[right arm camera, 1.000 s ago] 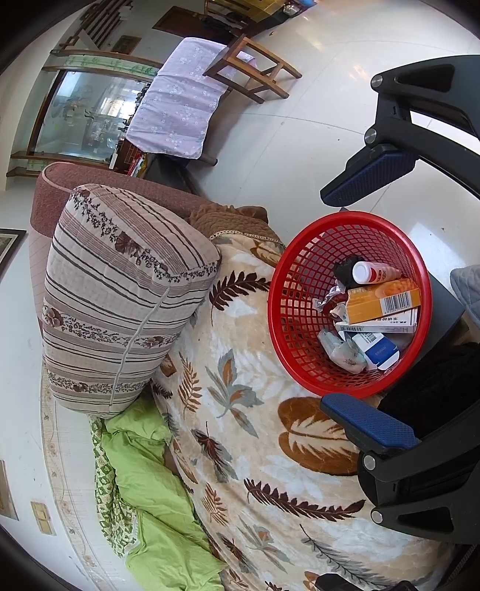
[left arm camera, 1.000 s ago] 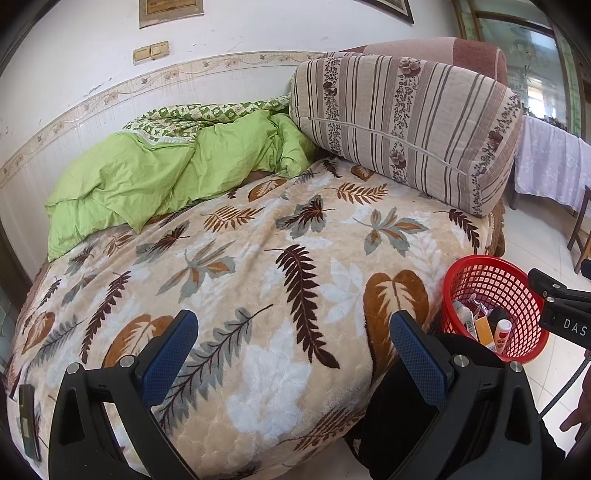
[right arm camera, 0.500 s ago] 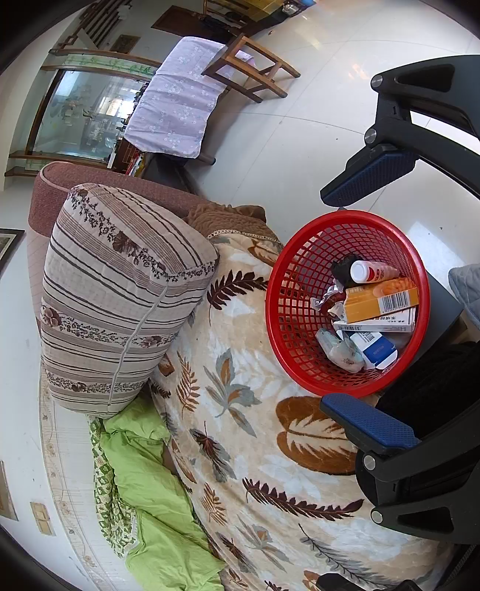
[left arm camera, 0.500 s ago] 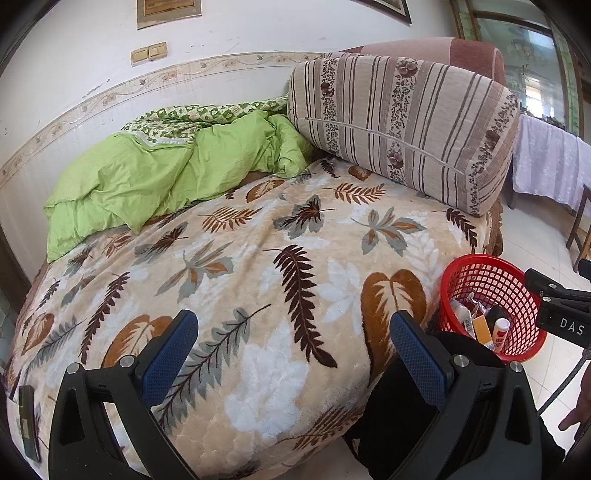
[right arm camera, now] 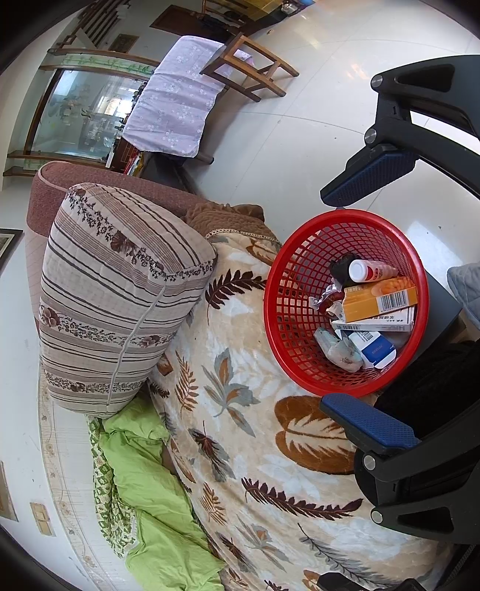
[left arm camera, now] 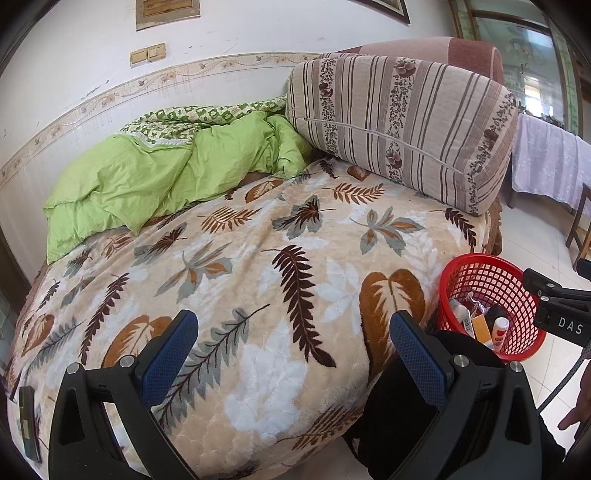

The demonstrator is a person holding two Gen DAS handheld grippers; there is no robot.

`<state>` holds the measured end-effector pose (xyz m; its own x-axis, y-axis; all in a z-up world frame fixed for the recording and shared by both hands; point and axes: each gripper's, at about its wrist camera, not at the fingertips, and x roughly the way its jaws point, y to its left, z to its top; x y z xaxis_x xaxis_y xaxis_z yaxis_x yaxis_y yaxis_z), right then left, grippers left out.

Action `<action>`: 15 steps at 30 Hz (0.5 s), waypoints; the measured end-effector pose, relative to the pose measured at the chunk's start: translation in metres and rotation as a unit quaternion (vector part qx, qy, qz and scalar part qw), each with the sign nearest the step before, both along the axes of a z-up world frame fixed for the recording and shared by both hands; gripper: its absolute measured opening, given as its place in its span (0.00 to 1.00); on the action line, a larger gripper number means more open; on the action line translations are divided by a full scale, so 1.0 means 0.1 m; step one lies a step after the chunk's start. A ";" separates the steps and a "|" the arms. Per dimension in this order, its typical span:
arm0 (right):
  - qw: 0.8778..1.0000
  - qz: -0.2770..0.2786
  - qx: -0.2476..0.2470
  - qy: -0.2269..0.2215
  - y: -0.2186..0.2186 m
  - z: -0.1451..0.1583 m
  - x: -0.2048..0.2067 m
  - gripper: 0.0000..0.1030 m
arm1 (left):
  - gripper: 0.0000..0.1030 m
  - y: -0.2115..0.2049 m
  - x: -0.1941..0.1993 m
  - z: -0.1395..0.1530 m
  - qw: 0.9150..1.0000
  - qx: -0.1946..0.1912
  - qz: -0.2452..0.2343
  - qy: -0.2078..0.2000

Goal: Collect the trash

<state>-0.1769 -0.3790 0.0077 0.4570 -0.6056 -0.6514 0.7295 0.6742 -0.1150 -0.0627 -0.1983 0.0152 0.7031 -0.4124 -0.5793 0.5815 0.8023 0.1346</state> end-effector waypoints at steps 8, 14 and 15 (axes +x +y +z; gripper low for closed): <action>1.000 0.001 0.001 0.001 0.00 0.00 0.00 0.98 | 1.00 0.00 -0.01 0.00 1.000 0.000 0.000 -0.001; 1.000 0.001 0.001 0.000 0.01 -0.01 0.00 0.98 | 1.00 -0.01 -0.02 0.00 1.000 -0.001 -0.001 -0.001; 1.000 0.002 0.002 0.000 0.00 -0.01 0.00 0.98 | 1.00 -0.01 -0.02 0.00 1.000 -0.001 -0.001 -0.001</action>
<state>-0.1766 -0.3793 0.0065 0.4584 -0.6021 -0.6538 0.7272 0.6769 -0.1135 -0.0644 -0.1996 0.0151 0.7042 -0.4142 -0.5766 0.5821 0.8019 0.1349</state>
